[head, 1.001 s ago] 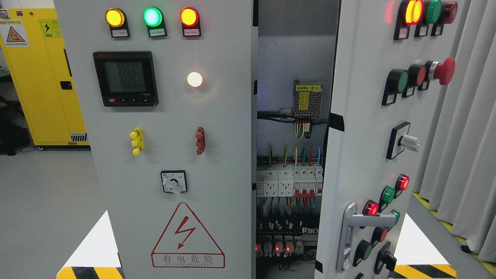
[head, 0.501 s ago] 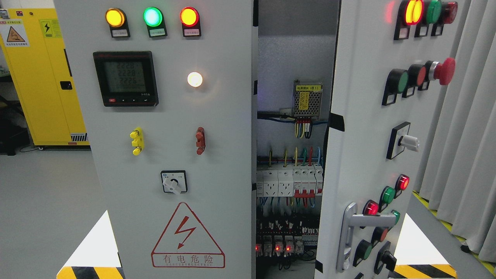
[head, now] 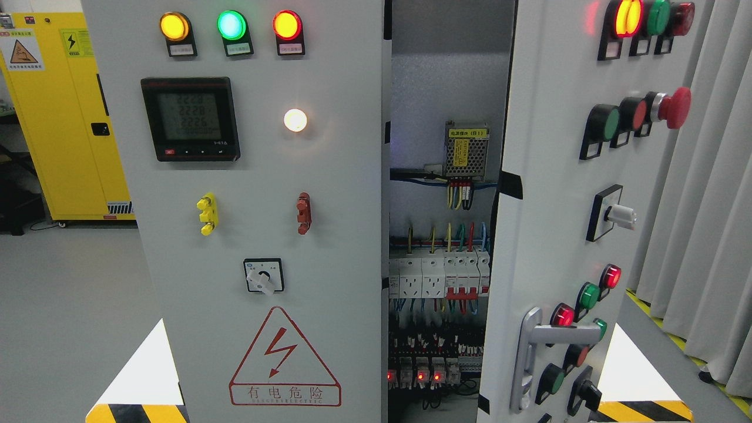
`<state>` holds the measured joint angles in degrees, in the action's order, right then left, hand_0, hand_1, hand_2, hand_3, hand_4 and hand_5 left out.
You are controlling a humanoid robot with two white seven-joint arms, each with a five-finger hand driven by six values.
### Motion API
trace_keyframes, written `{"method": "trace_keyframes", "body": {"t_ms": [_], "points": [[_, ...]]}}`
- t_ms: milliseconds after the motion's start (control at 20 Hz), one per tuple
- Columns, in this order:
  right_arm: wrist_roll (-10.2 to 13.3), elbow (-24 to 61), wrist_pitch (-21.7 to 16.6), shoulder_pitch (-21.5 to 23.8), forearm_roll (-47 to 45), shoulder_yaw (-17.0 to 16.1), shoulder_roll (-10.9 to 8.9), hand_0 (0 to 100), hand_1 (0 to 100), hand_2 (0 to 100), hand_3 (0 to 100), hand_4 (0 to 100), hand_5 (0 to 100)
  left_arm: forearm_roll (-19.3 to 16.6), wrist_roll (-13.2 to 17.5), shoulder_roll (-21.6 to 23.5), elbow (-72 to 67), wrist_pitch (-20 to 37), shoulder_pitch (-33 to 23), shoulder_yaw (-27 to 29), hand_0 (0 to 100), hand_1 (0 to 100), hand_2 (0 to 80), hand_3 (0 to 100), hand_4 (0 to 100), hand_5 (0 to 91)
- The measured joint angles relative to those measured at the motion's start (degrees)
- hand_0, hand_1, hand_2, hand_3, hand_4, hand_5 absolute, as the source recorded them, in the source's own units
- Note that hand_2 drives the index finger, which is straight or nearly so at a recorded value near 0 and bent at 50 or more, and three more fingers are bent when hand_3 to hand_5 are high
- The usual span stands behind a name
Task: Open door with both hands
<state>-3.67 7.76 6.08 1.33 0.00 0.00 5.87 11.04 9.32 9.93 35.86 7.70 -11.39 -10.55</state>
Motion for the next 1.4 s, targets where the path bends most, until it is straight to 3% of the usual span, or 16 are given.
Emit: {"method": "trace_keyframes", "body": {"t_ms": [100,300,501,751,1001,1402], "points": [[0.0,0.02,0.01,0.21,0.0,0.0,-0.1,22,2,0,0,0,0,0.01,3.9,1.8,5.83,1.89,-1.19,-0.25,0,0,0.0,0,0,0.0],[0.0,0.02,0.02,0.57,0.0,0.0,-0.45,22,2,0,0,0,0,0.3,16.77,4.41,15.59,4.03,-2.87,-0.59,0,0,0.0,0,0,0.0],[-0.01,0.04,0.02,0.7,0.0,0.0,-0.85,22,3,0,0,0,0,2.79,23.54,6.79,24.57,4.64,-3.52,-0.56,0,0,0.0,0,0,0.0],[-0.02,0.05,0.02,0.82,0.0,0.0,-1.24,22,3,0,0,0,0,9.78,27.5,11.51,34.85,4.88,-3.52,-0.54,0,0,0.0,0,0,0.0],[-0.19,0.05,0.02,0.85,0.0,0.0,-1.54,22,3,0,0,0,0,19.48,29.46,18.48,45.07,3.78,-2.36,-0.71,0,0,0.0,0,0,0.0],[-0.13,0.05,-0.07,0.88,0.0,0.0,-1.78,22,3,0,0,0,0,35.42,32.85,30.35,56.68,2.03,6.07,-1.84,0,0,0.0,0,0,0.0]]}}
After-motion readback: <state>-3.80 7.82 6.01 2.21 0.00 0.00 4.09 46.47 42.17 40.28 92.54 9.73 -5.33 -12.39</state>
